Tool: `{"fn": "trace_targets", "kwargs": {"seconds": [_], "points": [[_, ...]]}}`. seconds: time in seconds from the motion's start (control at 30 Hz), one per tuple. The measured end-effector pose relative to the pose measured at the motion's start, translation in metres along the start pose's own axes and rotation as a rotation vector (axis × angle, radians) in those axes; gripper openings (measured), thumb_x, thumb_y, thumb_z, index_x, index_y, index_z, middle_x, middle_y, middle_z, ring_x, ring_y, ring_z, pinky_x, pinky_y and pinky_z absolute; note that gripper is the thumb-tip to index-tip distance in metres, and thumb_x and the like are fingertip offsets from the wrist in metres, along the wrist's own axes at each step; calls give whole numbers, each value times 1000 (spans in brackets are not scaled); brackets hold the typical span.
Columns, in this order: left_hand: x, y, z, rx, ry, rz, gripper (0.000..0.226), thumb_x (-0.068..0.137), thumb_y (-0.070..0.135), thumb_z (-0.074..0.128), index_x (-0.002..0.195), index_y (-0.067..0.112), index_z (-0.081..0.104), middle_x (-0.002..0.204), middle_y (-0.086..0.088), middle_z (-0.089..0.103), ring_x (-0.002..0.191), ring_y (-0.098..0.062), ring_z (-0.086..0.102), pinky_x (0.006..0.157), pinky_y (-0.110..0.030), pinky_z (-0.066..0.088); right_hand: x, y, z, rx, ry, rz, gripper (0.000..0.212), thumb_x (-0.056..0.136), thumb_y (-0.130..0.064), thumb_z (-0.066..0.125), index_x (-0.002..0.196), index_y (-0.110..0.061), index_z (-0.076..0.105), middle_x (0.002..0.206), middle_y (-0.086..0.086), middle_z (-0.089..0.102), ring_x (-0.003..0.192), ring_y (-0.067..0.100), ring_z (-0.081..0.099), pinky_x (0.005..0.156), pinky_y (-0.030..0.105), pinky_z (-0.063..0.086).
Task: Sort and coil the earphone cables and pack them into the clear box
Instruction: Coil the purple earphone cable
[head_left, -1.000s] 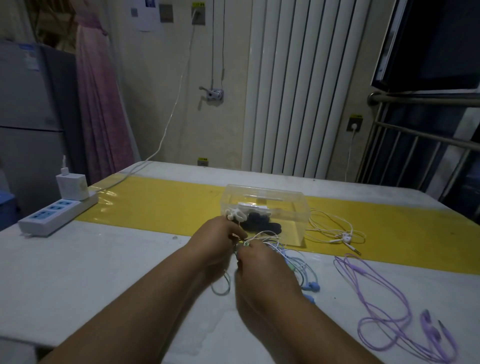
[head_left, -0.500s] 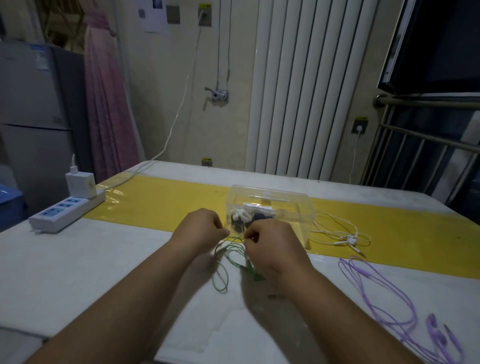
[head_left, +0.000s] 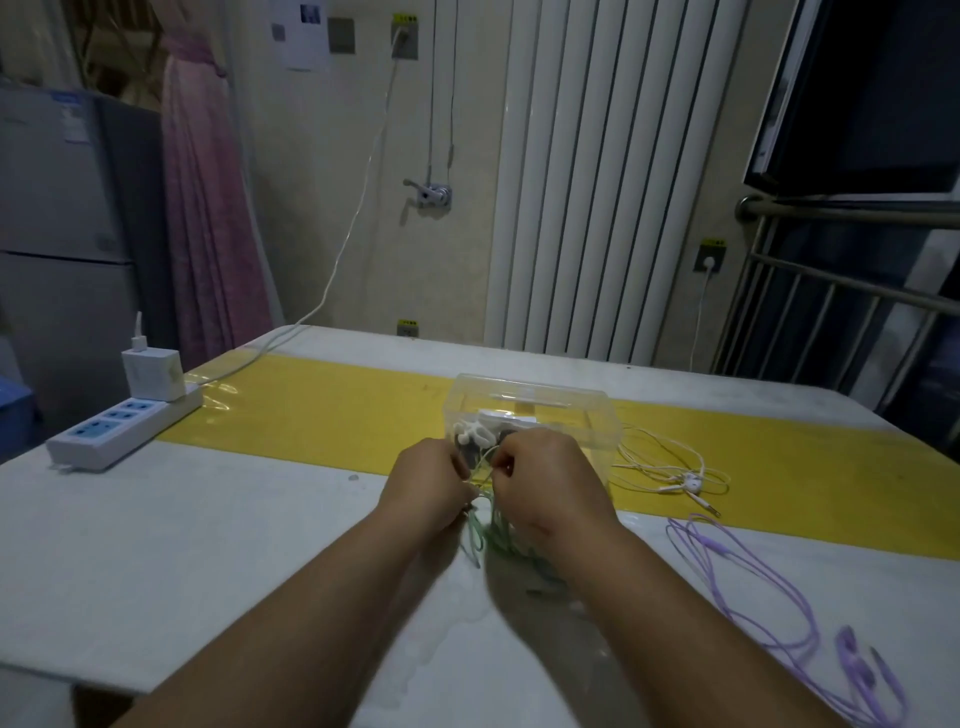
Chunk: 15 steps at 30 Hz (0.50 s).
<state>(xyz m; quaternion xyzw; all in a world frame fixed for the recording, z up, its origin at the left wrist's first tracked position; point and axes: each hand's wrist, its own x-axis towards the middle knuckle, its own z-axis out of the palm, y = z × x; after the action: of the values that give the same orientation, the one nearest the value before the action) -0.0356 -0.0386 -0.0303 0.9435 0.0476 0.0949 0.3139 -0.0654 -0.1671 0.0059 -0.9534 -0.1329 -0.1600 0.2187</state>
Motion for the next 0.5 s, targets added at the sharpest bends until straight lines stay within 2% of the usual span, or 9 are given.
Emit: {"fn": "trace_targets", "kwargs": {"seconds": [0.1,0.2,0.37,0.5], "points": [[-1,1,-3,67,51,29,17,75,26,78,74,21,61,78,3,62,78,-19,59,62,-28,42,-2,5,-5,28,32,10,18,88,-15,52,83,-18,70,84,-1,64,76,19,58,68,32,52],[1,5,-14,150,1,68,15,77,28,77,69,23,65,73,2,65,74,-19,60,61,-26,40,-3,12,-15,57,65,20,21,88,-16,52,84,-16,72,89,3,67,79,20,60,71,34,54],[0,23,-30,181,118,152,17,82,26,73,69,24,62,75,-3,65,72,-21,55,61,-26,37,-4,31,-28,97,116,102,20,87,-15,54,88,-16,74,93,4,70,85,21,61,75,32,52],[-2,32,-26,167,97,159,13,82,18,70,72,21,63,84,-3,68,75,-21,56,61,-27,37,-5,44,-30,106,120,151,19,87,-15,54,88,-15,74,93,4,70,86,21,61,74,31,51]]}}
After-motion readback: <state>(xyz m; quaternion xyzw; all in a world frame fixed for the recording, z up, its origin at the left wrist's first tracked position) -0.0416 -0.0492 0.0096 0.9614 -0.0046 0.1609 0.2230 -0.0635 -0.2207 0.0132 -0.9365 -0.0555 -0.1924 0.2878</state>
